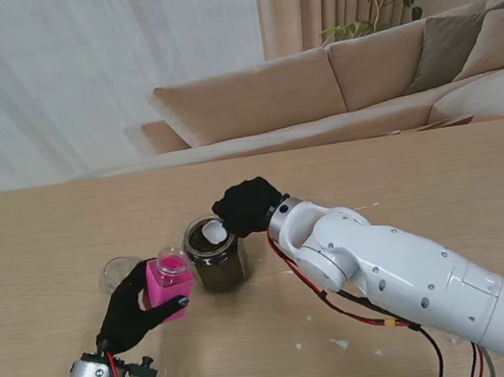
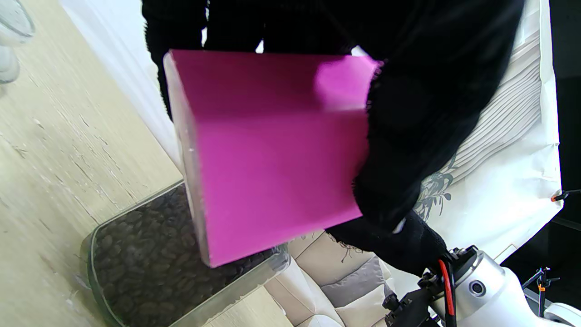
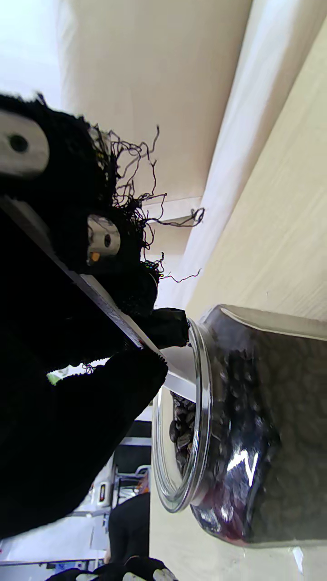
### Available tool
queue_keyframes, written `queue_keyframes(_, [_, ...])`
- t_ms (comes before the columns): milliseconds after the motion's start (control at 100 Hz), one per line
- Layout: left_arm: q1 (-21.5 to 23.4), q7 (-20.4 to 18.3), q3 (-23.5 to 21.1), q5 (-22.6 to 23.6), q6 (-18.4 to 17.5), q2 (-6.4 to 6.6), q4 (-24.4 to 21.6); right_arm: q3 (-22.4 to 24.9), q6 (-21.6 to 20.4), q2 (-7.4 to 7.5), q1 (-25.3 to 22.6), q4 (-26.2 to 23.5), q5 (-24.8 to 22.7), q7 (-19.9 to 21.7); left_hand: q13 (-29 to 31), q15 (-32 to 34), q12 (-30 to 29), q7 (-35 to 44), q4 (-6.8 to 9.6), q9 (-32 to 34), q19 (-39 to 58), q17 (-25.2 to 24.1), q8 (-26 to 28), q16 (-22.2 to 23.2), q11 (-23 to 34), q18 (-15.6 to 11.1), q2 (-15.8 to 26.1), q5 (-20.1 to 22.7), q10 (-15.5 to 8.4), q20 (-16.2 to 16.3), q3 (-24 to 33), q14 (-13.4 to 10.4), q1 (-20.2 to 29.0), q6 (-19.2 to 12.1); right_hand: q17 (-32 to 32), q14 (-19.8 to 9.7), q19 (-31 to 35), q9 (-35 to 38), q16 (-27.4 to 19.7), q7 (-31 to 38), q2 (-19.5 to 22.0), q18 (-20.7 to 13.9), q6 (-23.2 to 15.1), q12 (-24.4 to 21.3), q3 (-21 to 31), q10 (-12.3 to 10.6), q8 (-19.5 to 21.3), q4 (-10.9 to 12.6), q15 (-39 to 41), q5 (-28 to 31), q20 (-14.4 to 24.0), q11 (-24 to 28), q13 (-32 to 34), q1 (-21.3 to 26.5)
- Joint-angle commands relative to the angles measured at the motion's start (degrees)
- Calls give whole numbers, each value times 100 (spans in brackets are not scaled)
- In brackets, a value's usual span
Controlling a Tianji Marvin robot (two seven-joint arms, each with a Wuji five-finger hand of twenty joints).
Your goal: Portion coffee beans from the glass jar into the coffee jar
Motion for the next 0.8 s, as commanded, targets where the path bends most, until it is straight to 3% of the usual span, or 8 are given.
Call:
queue_keyframes(0, [41,-96,-1,-21,-29,-29,-47,9,-34,-26,-8,-22,59,161,-118,36,193,697,252,177,78,-28,272,84,592,22,870,283,-447,82,640,-39,883,-658,260,-134,1784,62,47,79,147,-806,-204,86,43,79,75,166,220,-62,-69,67,126,151])
queue_keyframes(790, [28,-87,19,-11,-23,-30,-32,350,403,-65,-136,-313,1674,993,-116,38,184,686,246,165,81,-24,282,81,597,22,865,278,-450,75,672,-42,867,-656,261,-70,1784,36,52,90,140,-781,-111,88,45,152,68,179,268,-70,-20,95,111,198])
